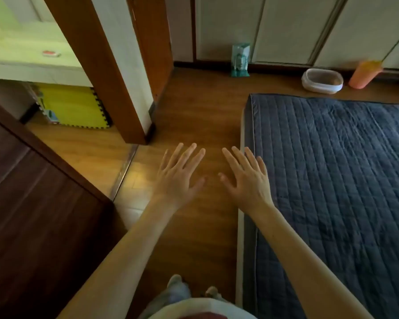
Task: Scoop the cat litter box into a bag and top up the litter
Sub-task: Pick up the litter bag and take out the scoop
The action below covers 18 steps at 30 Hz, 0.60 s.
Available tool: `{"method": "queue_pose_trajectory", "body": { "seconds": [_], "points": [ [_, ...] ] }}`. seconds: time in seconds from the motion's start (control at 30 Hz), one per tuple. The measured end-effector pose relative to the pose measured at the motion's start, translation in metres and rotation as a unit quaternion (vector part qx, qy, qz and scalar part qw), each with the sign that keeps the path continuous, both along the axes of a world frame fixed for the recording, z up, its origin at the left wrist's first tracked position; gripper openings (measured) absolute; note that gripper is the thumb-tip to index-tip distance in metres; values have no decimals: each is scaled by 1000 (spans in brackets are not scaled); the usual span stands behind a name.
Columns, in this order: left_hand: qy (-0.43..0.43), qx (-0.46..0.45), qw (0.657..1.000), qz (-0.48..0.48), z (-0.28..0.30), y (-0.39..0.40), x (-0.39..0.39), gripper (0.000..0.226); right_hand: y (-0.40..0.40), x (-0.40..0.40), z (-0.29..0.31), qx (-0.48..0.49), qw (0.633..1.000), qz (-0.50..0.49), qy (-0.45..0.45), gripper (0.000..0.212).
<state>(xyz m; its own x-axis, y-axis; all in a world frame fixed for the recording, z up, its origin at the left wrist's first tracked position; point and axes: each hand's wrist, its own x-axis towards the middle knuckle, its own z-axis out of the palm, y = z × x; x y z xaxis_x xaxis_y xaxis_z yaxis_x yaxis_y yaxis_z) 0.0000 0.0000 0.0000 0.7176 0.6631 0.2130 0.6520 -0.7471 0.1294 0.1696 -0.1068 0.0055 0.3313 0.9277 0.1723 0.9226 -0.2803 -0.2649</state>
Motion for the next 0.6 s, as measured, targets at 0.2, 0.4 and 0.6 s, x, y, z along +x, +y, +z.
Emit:
{"method": "queue_pose_trajectory", "body": {
  "seconds": [0.2,0.4,0.6],
  "points": [
    [-27,-9,999,30,-2,20,9,62,23,10,-10,-3,1000,5,13,61],
    [-50,-29,997,49,-8,78,31,61,83,38,-13,5,999,-5,32,61],
    [-65,-26,997,42,-11,167,61,60,172,67,-17,15,999,-13,25,61]
  ]
}}
